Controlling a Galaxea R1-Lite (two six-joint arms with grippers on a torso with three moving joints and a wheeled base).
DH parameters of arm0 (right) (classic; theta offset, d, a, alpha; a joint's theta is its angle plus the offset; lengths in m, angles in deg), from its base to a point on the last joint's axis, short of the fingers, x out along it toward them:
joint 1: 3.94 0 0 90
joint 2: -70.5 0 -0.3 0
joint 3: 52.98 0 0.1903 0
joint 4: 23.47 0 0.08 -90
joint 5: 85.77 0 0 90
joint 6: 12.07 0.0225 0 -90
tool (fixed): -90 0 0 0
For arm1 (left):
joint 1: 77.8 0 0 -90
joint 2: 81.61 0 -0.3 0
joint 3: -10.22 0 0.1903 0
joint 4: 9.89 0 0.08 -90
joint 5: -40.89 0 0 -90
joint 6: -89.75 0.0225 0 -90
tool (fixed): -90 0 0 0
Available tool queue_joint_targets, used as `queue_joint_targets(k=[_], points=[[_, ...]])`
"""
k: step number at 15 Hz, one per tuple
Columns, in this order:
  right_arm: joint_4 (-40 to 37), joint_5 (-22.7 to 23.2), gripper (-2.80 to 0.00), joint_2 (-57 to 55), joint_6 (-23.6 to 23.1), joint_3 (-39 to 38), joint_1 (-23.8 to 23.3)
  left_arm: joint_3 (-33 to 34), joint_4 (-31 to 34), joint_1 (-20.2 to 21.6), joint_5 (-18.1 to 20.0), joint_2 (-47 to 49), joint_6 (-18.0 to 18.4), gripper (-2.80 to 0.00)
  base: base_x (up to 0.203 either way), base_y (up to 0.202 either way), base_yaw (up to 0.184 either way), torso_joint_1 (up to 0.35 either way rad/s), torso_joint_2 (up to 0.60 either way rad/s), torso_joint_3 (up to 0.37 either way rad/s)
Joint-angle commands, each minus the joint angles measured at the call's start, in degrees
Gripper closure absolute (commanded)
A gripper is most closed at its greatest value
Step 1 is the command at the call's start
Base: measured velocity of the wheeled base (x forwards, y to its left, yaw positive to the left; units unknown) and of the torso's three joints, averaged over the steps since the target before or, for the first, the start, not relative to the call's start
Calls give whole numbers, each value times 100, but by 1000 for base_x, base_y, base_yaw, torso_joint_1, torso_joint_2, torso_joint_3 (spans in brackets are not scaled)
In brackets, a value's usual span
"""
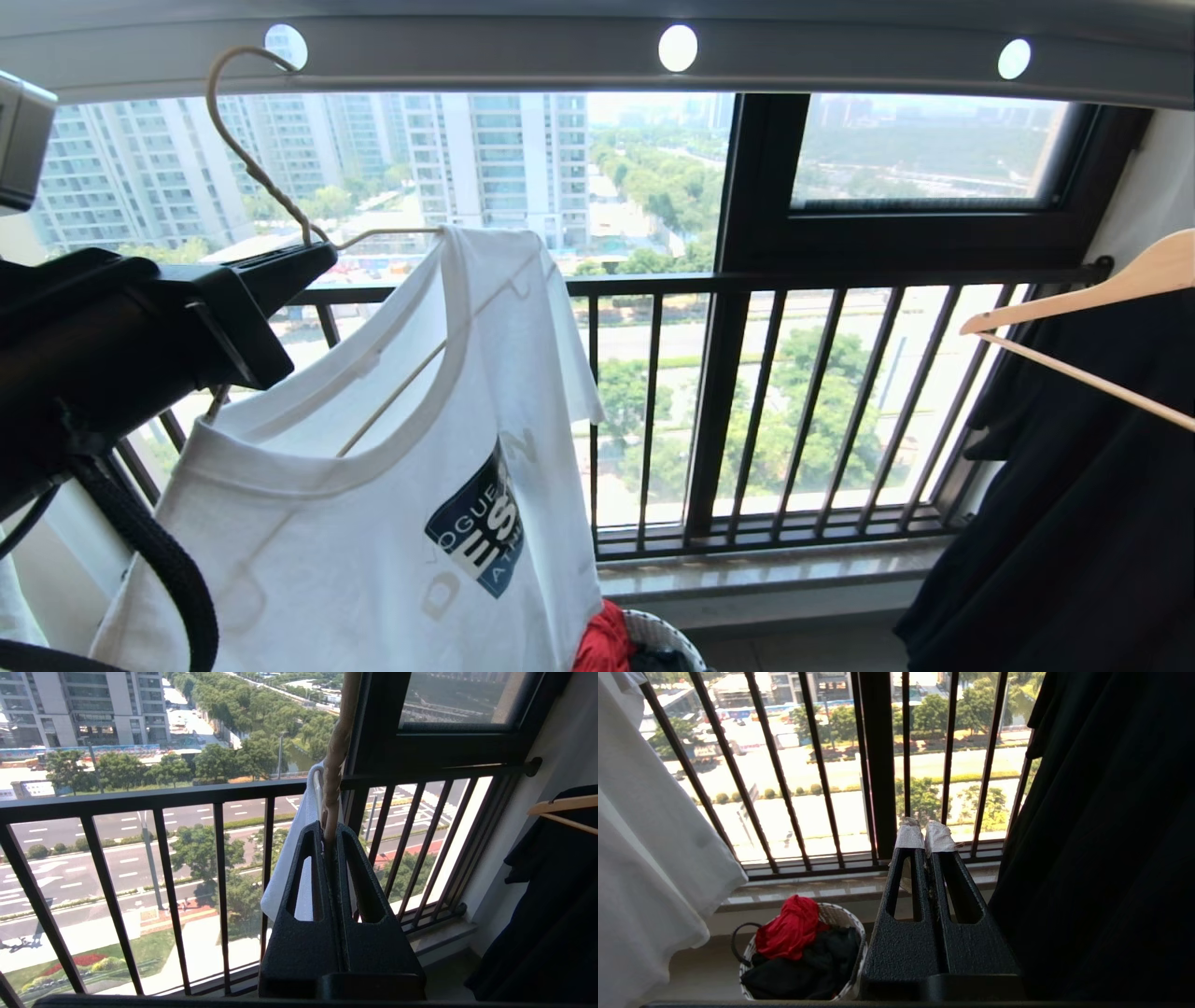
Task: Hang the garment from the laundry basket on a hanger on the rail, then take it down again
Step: Take the clothes off the clothes rack
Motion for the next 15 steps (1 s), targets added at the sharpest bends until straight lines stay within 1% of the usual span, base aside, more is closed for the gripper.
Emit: queue_joint_targets(k=[1, 3, 6, 7, 8, 11, 13, 15], points=[[0, 1, 0, 1, 3, -7, 2, 173, -391, 3, -10, 199, 1, 0, 0, 0, 0, 0, 0, 0], [0, 1, 0, -7, 3, -4, 2, 93, -457, 0, -10, 162, 2, 0, 0, 0, 0, 0, 0, 0], [0, 1, 0, 1, 3, -6, 2, -247, -444, 0, 5, 90, 0, 0, 0, 0, 0, 0, 0, 0], [0, 1, 0, 1, 3, -2, 2, -319, -416, 0, 16, 52, 48, 0, 0, 0, 0, 0, 0, 0], [0, 1, 0, -6, 3, 2, 2, -308, -414, 0, 20, 6, 115, 0, 0, 0, 0, 0, 0, 0], [0, 1, 0, -5, 3, 1, 2, -265, -370, 0, 18, -287, 134, 0, 0, 0, 0, 0, 0, 0], [0, 1, 0, 1, 3, 2, 2, -283, -56, -4, 36, -614, 134, 0, 0, 0, 0, 0, 0, 0], [0, 1, 0, -4, 3, -3, 2, -300, 623, -39, 219, -910, 134, 0, 0, 0, 0, 0, 0, 0]])
